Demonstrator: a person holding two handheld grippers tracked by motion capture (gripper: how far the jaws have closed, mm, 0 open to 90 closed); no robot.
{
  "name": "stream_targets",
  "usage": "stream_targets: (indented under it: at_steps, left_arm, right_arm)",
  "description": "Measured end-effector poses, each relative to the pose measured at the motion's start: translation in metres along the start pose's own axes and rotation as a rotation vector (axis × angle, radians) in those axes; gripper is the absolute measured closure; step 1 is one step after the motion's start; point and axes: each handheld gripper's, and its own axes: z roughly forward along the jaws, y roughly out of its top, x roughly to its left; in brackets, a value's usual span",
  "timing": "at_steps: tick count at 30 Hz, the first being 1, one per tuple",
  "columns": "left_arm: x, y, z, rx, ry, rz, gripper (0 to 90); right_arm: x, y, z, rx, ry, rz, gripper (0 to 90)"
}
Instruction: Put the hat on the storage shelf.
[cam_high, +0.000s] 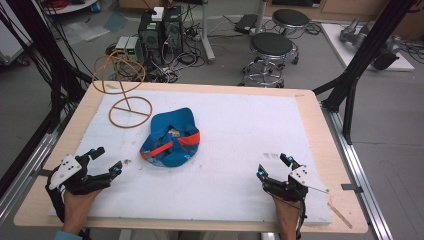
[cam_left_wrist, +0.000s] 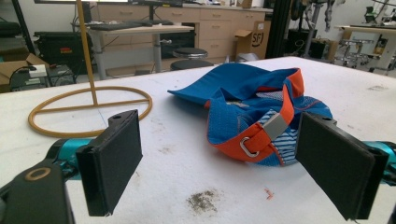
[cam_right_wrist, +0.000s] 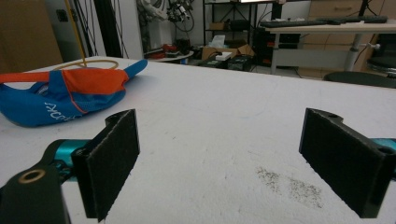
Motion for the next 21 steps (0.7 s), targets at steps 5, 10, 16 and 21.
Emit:
stream_targets:
  at_steps: [5, 10, 16, 21]
  left_arm:
    - [-0.001, 0.001, 0.001, 0.015, 0.0, 0.01, 15.2]
    - [0.001, 0.012, 0.006, 0.062, -0.026, 0.026, 14.9]
    - [-0.003, 0.05, 0.02, 0.118, -0.143, 0.084, 14.9]
    - [-0.007, 0.08, 0.036, 0.146, -0.209, 0.117, 15.0]
  right_arm:
    - [0.0, 0.0, 0.001, 0.005, -0.002, -0.003, 11.2]
    - [0.0, 0.0, 0.001, 0.006, -0.002, -0.004, 11.2]
    - [0.0, 0.0, 0.001, 0.005, -0.001, -0.005, 11.2]
    - [0.0, 0.0, 0.0, 0.009, 0.0, 0.004, 11.2]
